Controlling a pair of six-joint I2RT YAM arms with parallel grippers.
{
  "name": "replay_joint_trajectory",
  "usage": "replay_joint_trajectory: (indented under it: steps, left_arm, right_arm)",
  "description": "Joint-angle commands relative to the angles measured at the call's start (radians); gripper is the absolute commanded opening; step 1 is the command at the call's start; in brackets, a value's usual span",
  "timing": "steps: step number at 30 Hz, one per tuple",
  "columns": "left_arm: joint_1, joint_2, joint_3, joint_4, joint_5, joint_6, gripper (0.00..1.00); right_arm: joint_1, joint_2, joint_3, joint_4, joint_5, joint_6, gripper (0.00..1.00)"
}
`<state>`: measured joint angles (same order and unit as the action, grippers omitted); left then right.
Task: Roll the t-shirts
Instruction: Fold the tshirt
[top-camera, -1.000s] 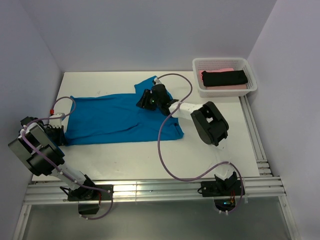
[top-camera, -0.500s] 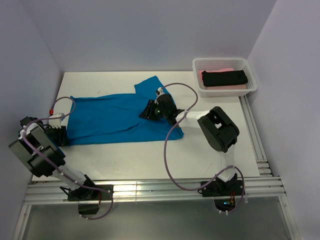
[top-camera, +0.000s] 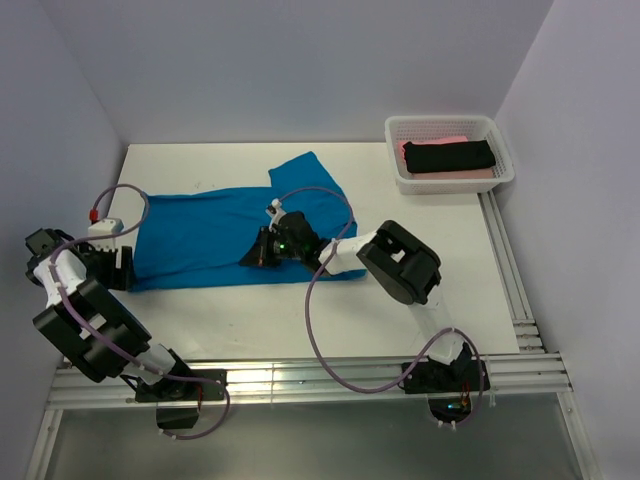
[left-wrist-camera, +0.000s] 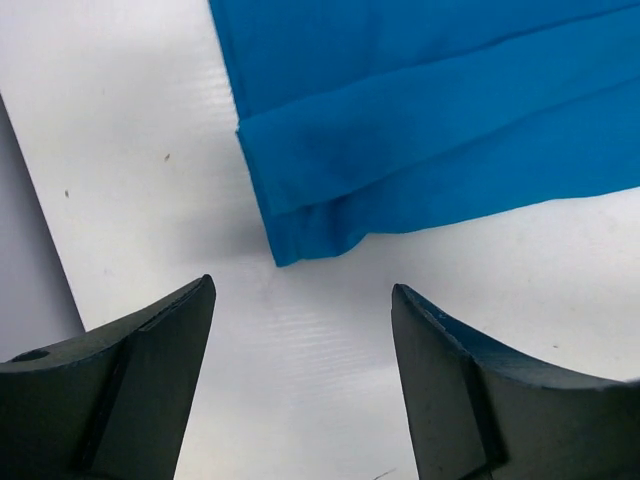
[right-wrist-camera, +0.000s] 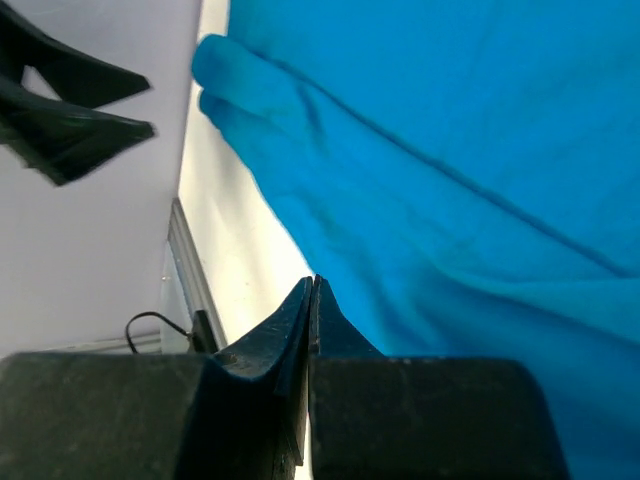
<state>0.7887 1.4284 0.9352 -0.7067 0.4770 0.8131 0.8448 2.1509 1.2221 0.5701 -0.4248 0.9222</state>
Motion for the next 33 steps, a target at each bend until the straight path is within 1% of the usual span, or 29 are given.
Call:
replay_joint_trajectory:
  steps: [1,6,9,11,17,21,24,27,30,33]
  left_arm:
    - [-0.008,-0.022,0.06,-0.085,0.104,0.052,0.76]
    - [-0.084,0.007,0.031,-0.033,0.095,0.057,0.72]
    - [-0.094,0.0,-0.002,0.007,0.129,0.112,0.71]
    - [-0.094,-0.003,-0.024,0.026,0.149,0.156,0.67]
    - [-0.092,-0.016,-0.073,0.076,0.157,0.303,0.52]
    - [-0.089,-0.069,-0.139,0.212,0.124,0.351,0.54]
    - [-0.091,-0.085,-0.174,0.265,0.092,0.382,0.54]
    - [-0.086,-0.045,-0.154,0.276,0.074,0.399,0.54]
    - [-0.069,0.004,-0.118,0.259,0.075,0.416,0.51]
    - [-0.063,0.044,-0.098,0.248,0.071,0.44,0.45]
  right_arm:
    - [0.01,0.055,0.043,0.076,-0.028,0.033,0.0]
    - [0.027,0.104,0.05,0.063,-0.022,0.046,0.0]
    - [0.03,0.118,0.056,0.005,-0.005,0.032,0.0]
    - [0.028,0.121,0.05,-0.034,0.009,0.023,0.0]
    - [0.017,0.116,0.002,-0.027,-0.008,0.024,0.0]
    - [0.016,0.118,-0.006,-0.027,-0.015,0.038,0.0]
    - [0.016,0.115,-0.001,-0.039,-0.019,0.037,0.0]
    - [0.016,0.115,0.013,-0.064,-0.017,0.029,0.0]
    - [0.017,0.112,0.022,-0.079,-0.014,0.024,0.0]
    - [0.016,0.116,0.03,-0.076,-0.015,0.033,0.0]
